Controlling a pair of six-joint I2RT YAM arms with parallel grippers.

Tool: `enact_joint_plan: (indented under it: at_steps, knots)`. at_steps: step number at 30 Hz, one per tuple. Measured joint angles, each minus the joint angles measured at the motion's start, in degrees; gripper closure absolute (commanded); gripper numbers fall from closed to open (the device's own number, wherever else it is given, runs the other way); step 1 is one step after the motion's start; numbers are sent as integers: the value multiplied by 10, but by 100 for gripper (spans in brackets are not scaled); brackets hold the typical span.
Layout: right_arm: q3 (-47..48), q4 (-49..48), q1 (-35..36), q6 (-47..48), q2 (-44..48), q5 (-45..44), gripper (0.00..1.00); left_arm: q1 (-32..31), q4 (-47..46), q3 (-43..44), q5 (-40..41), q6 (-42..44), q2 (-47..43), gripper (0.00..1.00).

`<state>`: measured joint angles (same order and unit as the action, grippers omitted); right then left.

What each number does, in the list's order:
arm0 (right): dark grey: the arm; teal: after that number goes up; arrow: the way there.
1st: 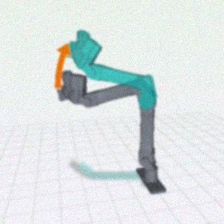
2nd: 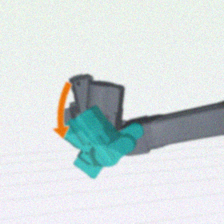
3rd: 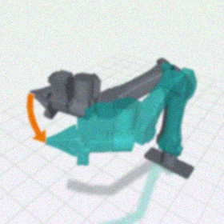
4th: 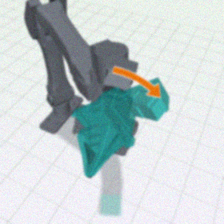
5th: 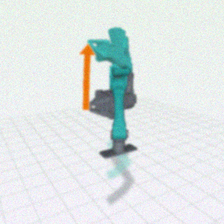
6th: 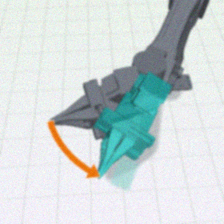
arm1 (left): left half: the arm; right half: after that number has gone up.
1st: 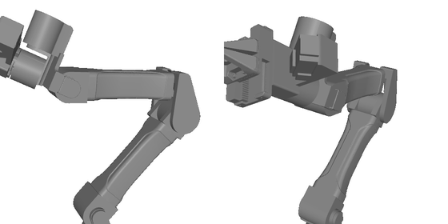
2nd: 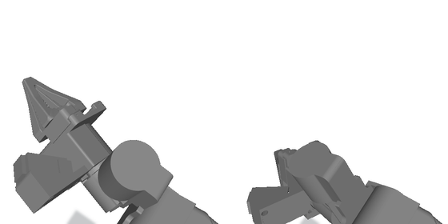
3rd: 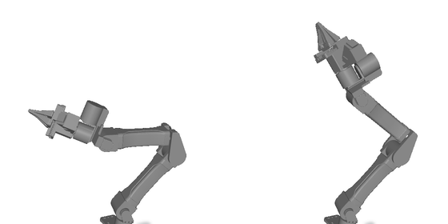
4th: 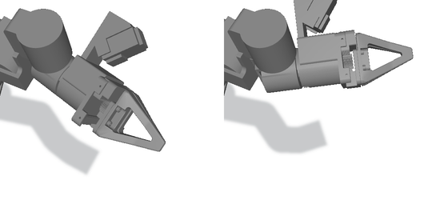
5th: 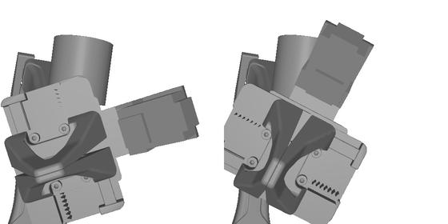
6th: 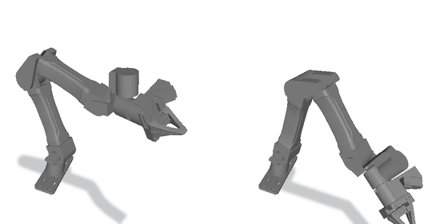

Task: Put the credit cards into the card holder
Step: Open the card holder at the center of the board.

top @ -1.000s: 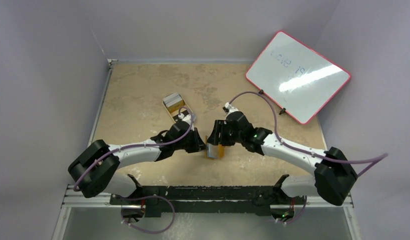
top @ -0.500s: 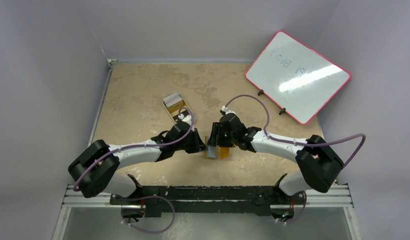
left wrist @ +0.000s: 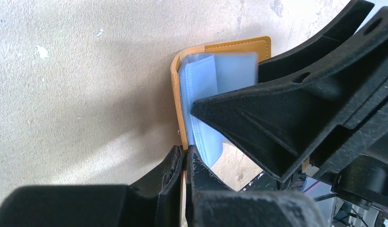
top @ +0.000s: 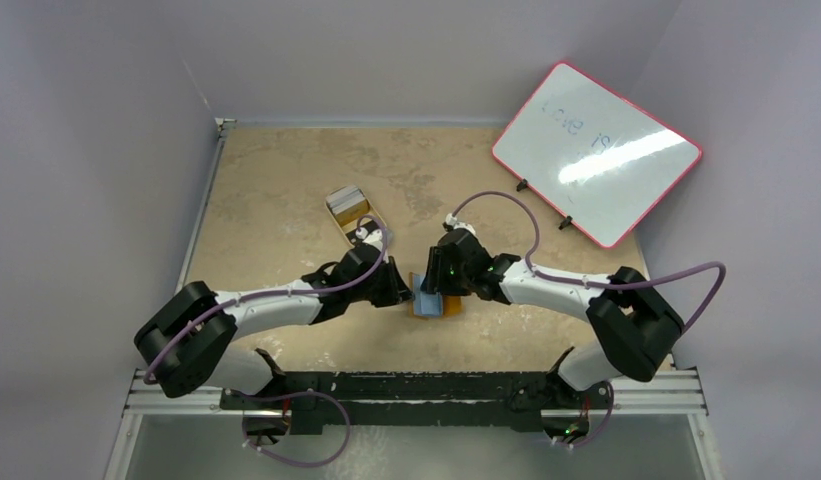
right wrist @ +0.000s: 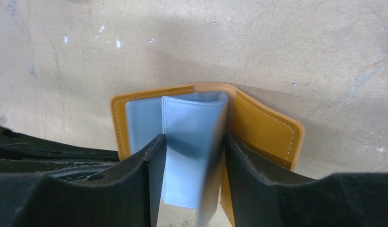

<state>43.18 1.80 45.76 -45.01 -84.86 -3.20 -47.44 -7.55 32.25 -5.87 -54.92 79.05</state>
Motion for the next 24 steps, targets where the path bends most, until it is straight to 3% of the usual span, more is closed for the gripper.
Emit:
enact_joint_plan:
  at_steps: [17, 24]
  knots:
    - [2, 117, 1, 14, 51, -90, 38, -3, 25, 0, 25, 7, -6, 100]
    - [33, 162, 1, 23, 50, -135, 43, -3, 26, 0, 32, 7, -7, 100]
